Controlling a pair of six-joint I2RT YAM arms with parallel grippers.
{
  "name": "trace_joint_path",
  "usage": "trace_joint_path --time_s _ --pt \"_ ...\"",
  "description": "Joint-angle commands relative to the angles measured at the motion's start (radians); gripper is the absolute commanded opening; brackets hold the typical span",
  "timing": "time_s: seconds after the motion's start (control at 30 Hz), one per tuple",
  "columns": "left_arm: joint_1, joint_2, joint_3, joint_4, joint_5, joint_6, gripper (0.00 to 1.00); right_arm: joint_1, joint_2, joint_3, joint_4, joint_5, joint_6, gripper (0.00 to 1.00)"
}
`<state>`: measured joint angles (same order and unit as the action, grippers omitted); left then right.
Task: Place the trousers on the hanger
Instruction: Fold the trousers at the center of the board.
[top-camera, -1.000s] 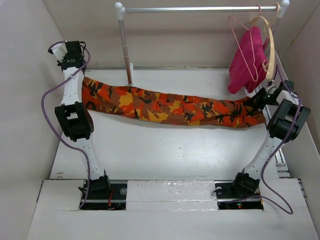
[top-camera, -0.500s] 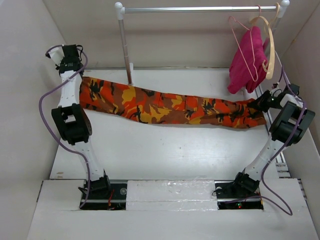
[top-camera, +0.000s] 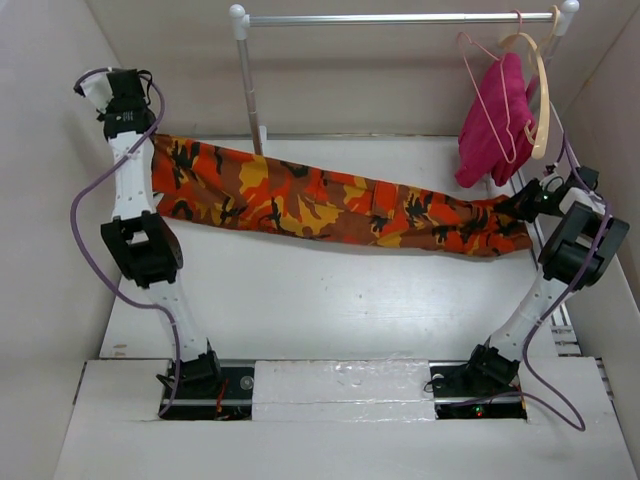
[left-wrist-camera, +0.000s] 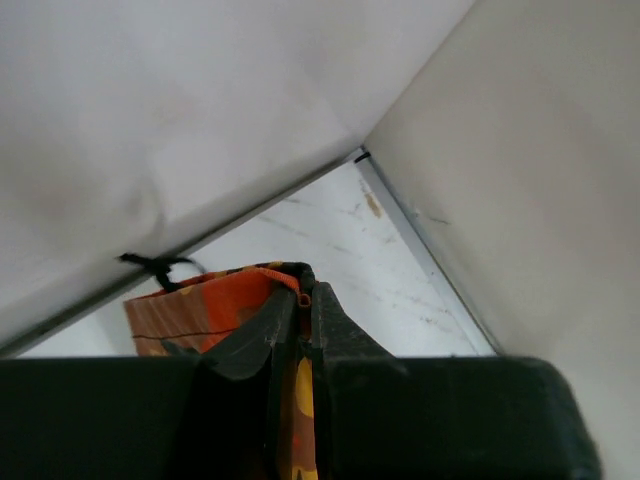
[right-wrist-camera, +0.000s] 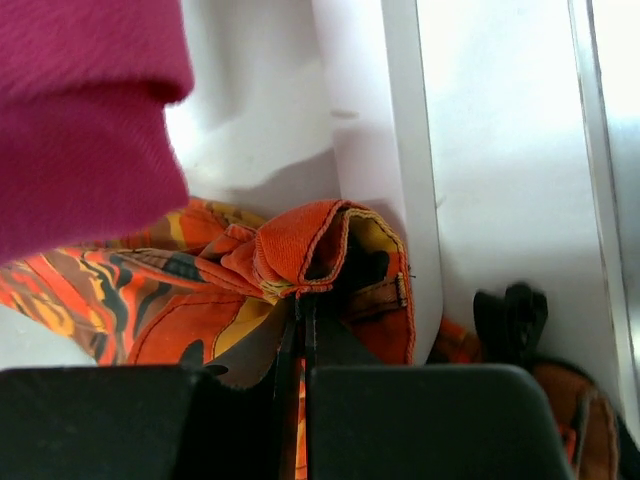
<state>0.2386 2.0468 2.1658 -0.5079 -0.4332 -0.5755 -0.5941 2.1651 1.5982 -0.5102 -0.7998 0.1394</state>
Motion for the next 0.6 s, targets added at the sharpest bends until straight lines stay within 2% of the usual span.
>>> trace_joint_path --time_s 0.0,0.1,0.13,0.17,0.2,0.23,0.27,0.3,0.37,0.4,0.47,0.5,0.57 --pt "0.013 0.147 0.137 0.012 -0.021 0.039 0.0 0.0 0.041 0.077 0.071 0.076 -0.011 0.0" --pt "0.013 0.228 0.187 0.028 0.001 0.055 0.0 0.011 0.056 0.077 0.108 0.074 0.012 0.0" --pt "0.013 0.258 0.196 0.031 0.025 0.063 0.04 0.011 0.059 0.071 0.117 0.074 0.015 0.0" --pt "0.013 0.269 0.203 0.043 0.039 0.071 0.12 0.011 0.062 0.066 0.119 0.079 0.019 0.0" --pt "0.013 0.277 0.201 0.042 0.05 0.075 0.27 0.02 0.059 0.06 0.121 0.08 0.019 0.0" --pt "0.013 0.285 0.201 0.037 0.074 0.08 0.33 0.02 0.058 0.055 0.121 0.085 0.019 0.02" --pt "0.013 0.282 0.192 0.034 0.088 0.083 0.4 0.02 0.053 0.043 0.127 0.091 0.02 0.13" --pt "0.013 0.277 0.183 0.034 0.103 0.089 0.57 0.02 0.042 0.037 0.134 0.085 0.022 0.2" --pt "0.013 0.244 0.151 0.034 0.117 0.091 0.68 0.02 0.03 0.017 0.173 0.064 0.045 0.4" --pt "0.013 0.222 0.137 0.038 0.114 0.089 0.77 0.02 0.026 0.017 0.171 0.059 0.048 0.46" --pt "0.013 0.162 0.108 0.032 0.103 0.092 0.82 0.02 0.012 0.041 0.162 0.045 0.04 0.57" --pt "0.013 0.106 0.088 0.029 0.087 0.091 0.82 0.02 0.004 0.052 0.135 0.039 0.02 0.59" --pt "0.013 0.038 -0.058 0.052 0.074 0.077 0.82 0.02 -0.008 0.068 0.108 0.037 -0.003 0.63"
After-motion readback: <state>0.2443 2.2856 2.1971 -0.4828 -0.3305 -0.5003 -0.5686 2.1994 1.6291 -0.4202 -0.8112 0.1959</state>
